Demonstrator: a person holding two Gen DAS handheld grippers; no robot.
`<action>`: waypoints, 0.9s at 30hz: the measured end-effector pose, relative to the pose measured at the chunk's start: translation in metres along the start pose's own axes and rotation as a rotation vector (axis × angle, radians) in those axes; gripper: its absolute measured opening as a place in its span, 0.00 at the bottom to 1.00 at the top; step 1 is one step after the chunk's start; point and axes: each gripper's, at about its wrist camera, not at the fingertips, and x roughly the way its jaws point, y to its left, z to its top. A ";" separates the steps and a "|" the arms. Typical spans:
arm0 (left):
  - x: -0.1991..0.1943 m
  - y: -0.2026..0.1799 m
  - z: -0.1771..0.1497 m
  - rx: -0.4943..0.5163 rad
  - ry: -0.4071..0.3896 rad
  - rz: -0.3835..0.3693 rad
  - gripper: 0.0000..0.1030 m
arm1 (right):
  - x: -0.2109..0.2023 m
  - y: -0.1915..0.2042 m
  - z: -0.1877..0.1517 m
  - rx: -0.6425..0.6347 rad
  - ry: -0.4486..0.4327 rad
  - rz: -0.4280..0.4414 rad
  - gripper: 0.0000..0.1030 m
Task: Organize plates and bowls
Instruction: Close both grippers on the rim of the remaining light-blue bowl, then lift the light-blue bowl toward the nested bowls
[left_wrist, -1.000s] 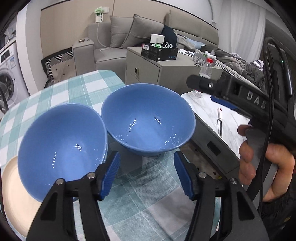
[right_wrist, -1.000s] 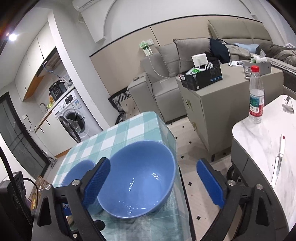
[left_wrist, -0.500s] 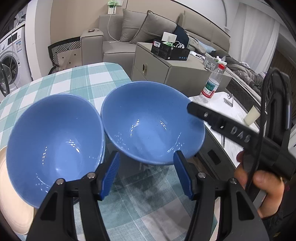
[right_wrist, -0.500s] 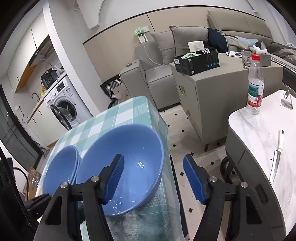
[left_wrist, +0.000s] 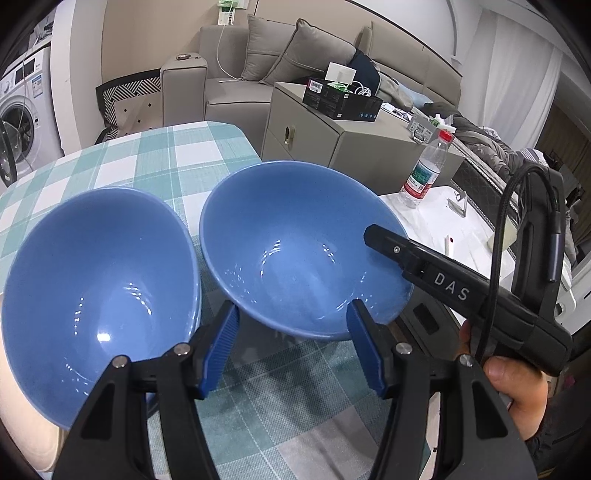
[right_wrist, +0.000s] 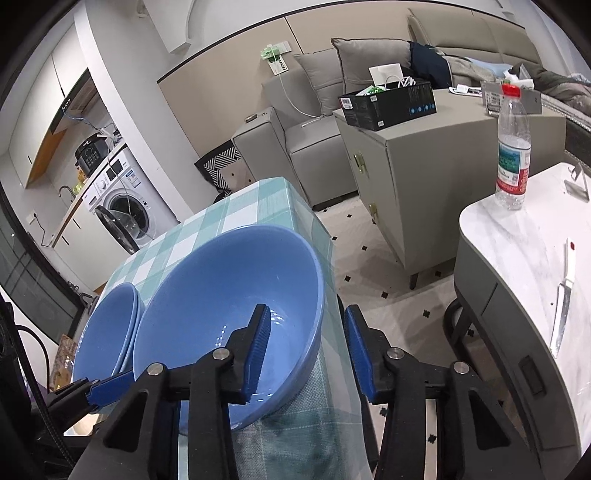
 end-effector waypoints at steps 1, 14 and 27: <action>0.000 0.000 0.000 0.000 0.000 0.000 0.58 | 0.001 0.000 0.000 -0.001 0.003 -0.001 0.37; 0.004 -0.003 0.003 0.022 -0.004 -0.003 0.59 | 0.011 0.006 -0.004 -0.048 0.009 -0.028 0.26; 0.007 -0.006 0.004 0.033 -0.020 0.011 0.59 | 0.011 0.004 -0.005 -0.060 0.004 -0.054 0.24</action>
